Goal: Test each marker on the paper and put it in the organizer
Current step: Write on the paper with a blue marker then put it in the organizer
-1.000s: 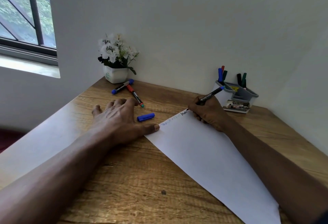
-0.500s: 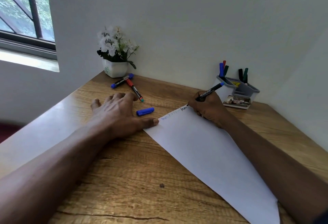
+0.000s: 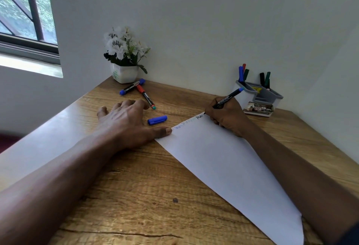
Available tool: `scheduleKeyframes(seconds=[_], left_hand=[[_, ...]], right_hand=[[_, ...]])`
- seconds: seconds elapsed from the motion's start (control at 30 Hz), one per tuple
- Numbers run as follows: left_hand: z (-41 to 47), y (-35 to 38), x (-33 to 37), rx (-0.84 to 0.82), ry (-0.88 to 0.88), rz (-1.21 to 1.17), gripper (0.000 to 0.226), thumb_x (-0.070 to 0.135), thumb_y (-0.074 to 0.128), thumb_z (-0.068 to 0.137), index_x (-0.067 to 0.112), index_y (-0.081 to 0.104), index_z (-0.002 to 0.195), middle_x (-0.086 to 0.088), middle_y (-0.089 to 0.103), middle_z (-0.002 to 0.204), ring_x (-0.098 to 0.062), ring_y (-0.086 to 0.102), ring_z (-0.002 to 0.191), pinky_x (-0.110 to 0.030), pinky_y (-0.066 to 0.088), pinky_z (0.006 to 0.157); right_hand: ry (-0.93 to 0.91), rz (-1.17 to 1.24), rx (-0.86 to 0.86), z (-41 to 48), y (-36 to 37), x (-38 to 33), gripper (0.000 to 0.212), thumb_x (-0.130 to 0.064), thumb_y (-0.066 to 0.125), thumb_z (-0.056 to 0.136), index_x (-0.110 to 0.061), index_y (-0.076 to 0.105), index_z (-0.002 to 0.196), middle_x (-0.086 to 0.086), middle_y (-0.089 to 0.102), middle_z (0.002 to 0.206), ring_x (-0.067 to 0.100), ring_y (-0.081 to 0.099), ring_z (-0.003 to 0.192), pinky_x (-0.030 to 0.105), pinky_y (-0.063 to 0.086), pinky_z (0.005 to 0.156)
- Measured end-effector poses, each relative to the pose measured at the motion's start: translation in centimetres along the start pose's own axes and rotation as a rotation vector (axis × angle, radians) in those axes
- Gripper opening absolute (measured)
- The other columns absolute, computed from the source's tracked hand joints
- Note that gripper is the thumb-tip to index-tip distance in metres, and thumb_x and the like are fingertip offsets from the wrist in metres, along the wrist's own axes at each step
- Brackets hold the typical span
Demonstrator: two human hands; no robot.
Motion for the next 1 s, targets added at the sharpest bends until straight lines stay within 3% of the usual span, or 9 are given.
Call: scheduleKeyframes(seconds=[0.6,1.0], left_hand=[[-0.02,-0.02,-0.14,-0.009,-0.003,0.005,0.108,0.098,0.044,0.058,0.041,0.037,0.149,-0.001,0.033,0.162,-0.026,0.030,0.149,-0.059,0.016,0.120],[-0.14,-0.09,-0.04,-0.013,-0.005,0.007,0.101,0.095,0.048,0.064,0.040,0.037,0.148,0.000,0.033,0.163,-0.025,0.029,0.150,-0.059,0.014,0.121]], right_hand=[[0.035,-0.019,0.096,0.14,0.24,0.16,0.014,-0.009,0.079,0.080,-0.009,0.067,0.073,0.005,0.065,0.058,0.011,0.055,0.045,0.023,0.045,0.045],[0.040,-0.045,0.142,0.05,0.38,0.14,0.014,-0.014,0.077,0.083,-0.007,0.068,0.074,0.006,0.068,0.060,0.010,0.056,0.045,0.023,0.047,0.046]])
Point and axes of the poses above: each hand's wrist, its own z-axis towards the middle knuckle, its own y-axis out of the palm, x = y × z, the point moved 2 cm from there along z, towards the middle knuckle
